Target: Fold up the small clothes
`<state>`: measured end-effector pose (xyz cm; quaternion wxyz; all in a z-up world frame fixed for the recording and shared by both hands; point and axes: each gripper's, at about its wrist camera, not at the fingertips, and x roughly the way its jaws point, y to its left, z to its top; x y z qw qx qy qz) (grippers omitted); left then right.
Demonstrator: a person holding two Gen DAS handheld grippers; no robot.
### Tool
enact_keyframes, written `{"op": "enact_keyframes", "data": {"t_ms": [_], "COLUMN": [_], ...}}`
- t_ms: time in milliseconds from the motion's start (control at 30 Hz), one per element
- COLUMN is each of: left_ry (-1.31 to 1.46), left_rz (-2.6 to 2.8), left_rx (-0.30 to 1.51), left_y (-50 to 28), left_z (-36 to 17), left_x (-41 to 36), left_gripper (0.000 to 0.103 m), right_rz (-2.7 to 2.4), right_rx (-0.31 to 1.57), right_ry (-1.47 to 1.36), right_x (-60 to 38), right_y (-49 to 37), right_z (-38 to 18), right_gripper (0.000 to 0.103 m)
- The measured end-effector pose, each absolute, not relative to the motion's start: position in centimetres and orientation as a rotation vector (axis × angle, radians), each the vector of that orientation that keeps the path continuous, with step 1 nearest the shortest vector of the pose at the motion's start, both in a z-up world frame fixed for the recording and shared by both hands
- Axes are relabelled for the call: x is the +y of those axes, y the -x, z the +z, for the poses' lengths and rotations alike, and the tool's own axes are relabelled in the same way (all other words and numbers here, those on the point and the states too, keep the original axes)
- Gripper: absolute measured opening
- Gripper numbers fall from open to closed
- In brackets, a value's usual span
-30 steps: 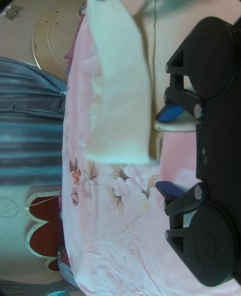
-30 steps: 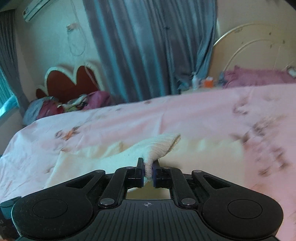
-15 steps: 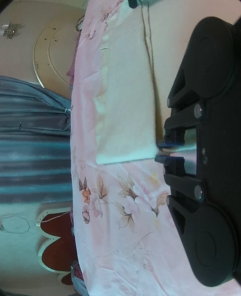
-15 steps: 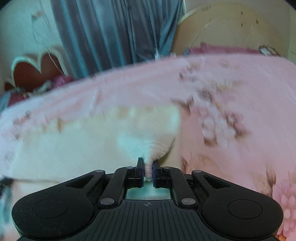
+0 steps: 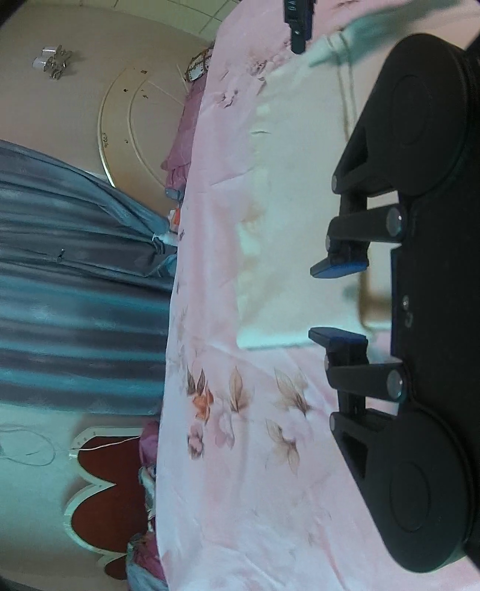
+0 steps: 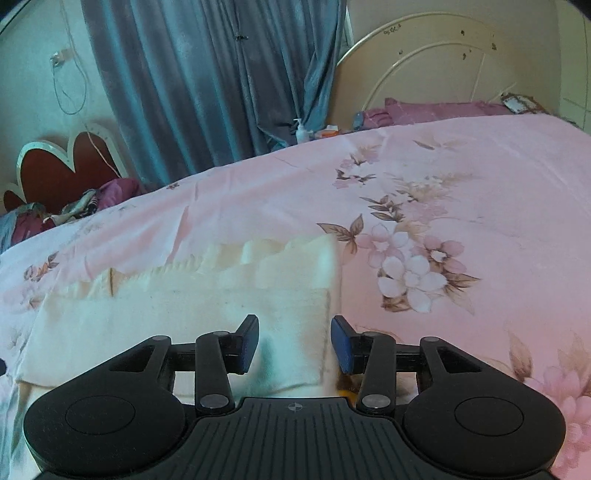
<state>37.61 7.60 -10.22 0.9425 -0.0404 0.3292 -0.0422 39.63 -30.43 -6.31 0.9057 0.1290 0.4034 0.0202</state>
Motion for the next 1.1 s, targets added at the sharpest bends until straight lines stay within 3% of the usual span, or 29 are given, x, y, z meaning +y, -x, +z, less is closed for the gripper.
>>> {"op": "enact_keyframes", "data": {"t_ms": [333, 400, 500, 700, 1100], "left_ry": [0.065, 0.045, -0.020, 0.015, 0.032], "left_rz": [-0.097, -0.088, -0.069, -0.060, -0.011], "left_rx": [0.735, 0.748, 0.733, 0.732, 0.764], "left_y": [-43.2, -43.9, -43.9, -44.0, -46.6], "left_z": [-13.0, -13.8, -14.7, -13.3, -14.2], "left_x": [5.1, 4.9, 4.9, 5.2, 5.5], "left_gripper": [0.028, 0.029, 0.031, 0.028, 0.033], "right_rz": [0.034, 0.057, -0.029, 0.026, 0.071], "right_rx": [0.883, 0.879, 0.858, 0.781, 0.849], "right_ry": [-0.237, -0.188, -0.063, -0.094, -0.002], "right_x": [-29.4, -28.9, -28.4, -28.3, -25.4], "right_y": [-42.4, -42.5, -43.0, -43.0, -45.3], "right_z": [-8.0, -7.9, -8.1, -6.6, -10.1], "right_gripper": [0.042, 0.033, 0.033, 0.033, 0.033]}}
